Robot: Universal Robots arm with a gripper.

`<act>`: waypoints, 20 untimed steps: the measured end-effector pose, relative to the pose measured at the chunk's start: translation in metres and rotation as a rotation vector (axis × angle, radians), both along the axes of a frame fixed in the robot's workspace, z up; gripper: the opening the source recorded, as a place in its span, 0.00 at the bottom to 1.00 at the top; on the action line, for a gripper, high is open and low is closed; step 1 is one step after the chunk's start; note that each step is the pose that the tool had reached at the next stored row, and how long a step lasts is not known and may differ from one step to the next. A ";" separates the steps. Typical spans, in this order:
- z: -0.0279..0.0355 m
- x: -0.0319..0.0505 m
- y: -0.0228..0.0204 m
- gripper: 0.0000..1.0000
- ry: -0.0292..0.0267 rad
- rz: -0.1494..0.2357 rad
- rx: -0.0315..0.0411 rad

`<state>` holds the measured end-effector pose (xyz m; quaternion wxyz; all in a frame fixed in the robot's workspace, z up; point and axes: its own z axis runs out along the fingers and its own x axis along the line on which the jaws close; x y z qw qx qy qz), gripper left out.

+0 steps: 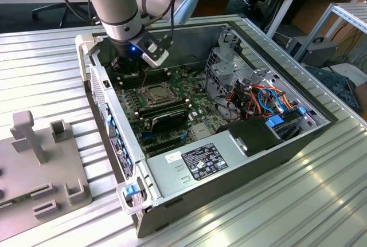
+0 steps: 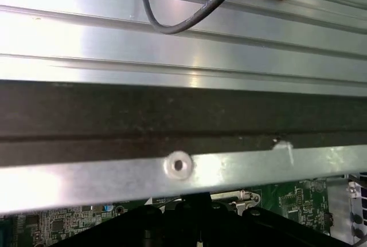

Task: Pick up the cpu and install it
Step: 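Install the first cpu locking lever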

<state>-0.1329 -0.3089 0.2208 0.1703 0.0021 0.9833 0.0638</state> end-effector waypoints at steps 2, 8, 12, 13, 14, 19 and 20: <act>0.0013 -0.0011 0.0000 0.11 -0.0042 0.000 -0.0002; 0.0152 -0.0011 0.0004 0.11 -0.0087 0.000 0.0000; 0.0173 -0.0010 -0.0003 0.11 -0.0091 0.000 0.0000; 0.0163 -0.0009 -0.0006 0.11 -0.0091 0.000 0.0000; 0.0151 -0.0006 -0.0009 0.11 -0.0091 -0.001 -0.0001; 0.0046 0.0091 -0.0027 0.11 -0.0091 -0.007 0.0000; 0.0034 0.0104 -0.0030 0.11 -0.0091 -0.008 0.0000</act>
